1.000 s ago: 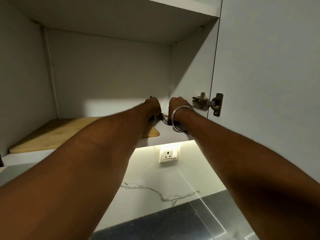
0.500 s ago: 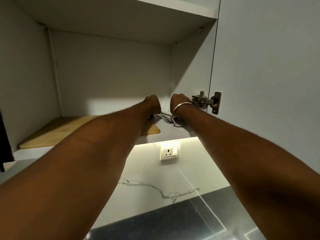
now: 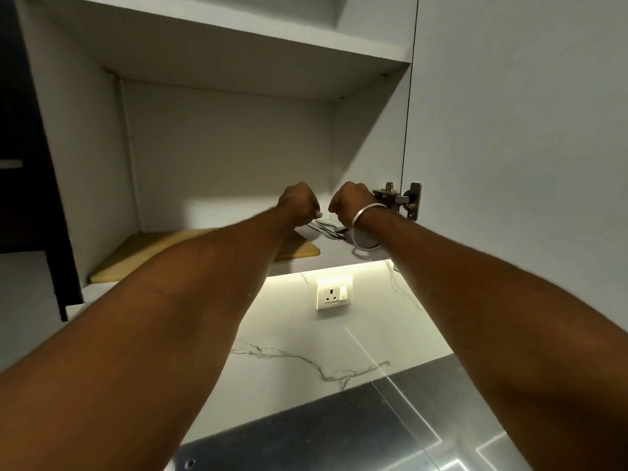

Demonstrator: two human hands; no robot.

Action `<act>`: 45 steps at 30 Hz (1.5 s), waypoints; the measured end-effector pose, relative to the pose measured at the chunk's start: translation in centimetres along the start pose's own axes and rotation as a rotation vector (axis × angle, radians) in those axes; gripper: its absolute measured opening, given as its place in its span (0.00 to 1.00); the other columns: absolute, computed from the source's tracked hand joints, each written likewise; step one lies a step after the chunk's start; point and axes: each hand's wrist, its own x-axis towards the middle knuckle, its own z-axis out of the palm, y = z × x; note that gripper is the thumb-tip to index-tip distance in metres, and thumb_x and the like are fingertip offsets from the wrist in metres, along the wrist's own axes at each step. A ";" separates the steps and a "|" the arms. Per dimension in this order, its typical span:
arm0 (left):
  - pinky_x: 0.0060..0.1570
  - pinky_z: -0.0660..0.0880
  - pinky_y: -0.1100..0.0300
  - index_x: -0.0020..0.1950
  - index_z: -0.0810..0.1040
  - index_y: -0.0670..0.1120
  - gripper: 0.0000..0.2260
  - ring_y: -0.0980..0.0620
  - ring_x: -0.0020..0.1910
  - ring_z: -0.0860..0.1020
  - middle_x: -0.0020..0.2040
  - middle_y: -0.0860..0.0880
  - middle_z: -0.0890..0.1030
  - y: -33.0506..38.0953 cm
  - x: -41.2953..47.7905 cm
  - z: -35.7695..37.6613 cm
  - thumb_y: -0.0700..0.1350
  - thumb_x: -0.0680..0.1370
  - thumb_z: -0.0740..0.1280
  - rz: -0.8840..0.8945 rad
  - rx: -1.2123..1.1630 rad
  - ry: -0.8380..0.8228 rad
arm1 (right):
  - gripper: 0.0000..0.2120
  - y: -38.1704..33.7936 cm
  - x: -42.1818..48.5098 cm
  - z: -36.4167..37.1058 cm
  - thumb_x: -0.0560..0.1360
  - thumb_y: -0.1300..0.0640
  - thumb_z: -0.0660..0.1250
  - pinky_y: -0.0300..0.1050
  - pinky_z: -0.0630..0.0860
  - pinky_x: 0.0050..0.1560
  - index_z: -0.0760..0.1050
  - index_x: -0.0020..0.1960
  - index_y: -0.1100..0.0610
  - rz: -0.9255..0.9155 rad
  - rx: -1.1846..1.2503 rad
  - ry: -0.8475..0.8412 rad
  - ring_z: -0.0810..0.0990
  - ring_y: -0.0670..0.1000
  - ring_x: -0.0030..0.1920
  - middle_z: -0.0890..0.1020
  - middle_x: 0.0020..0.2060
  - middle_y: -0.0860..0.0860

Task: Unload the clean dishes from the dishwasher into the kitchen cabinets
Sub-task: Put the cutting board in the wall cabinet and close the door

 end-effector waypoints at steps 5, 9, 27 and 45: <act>0.55 0.76 0.57 0.56 0.87 0.43 0.11 0.45 0.57 0.82 0.54 0.45 0.86 0.9 -3.8 -1.3 0.46 0.76 0.77 0.027 -0.029 0.073 | 0.18 -0.8 -3.9 -2.3 0.72 0.69 0.67 0.47 0.77 0.62 0.85 0.55 0.53 -0.040 0.016 0.091 0.80 0.55 0.59 0.84 0.55 0.53; 0.52 0.77 0.56 0.53 0.87 0.45 0.08 0.44 0.55 0.82 0.53 0.44 0.85 2.0 -7.9 -3.2 0.46 0.76 0.76 0.033 -0.038 0.141 | 0.19 -1.3 -7.4 -4.3 0.72 0.68 0.67 0.47 0.77 0.62 0.84 0.57 0.51 -0.041 0.030 0.143 0.81 0.55 0.59 0.84 0.57 0.52; 0.58 0.76 0.49 0.70 0.78 0.50 0.17 0.43 0.64 0.77 0.66 0.46 0.79 12.1 -31.6 -12.1 0.52 0.82 0.67 0.106 0.061 0.317 | 0.12 -6.0 -29.4 -14.7 0.76 0.64 0.67 0.54 0.78 0.58 0.83 0.57 0.58 -0.142 0.060 0.485 0.79 0.58 0.59 0.85 0.52 0.54; 0.69 0.74 0.47 0.74 0.73 0.47 0.19 0.46 0.69 0.75 0.72 0.46 0.76 24.0 -43.1 -3.7 0.51 0.85 0.62 0.257 -0.585 0.117 | 0.28 -0.1 -44.7 -20.0 0.78 0.54 0.64 0.63 0.51 0.78 0.63 0.76 0.54 0.185 -0.332 0.653 0.53 0.60 0.80 0.63 0.77 0.57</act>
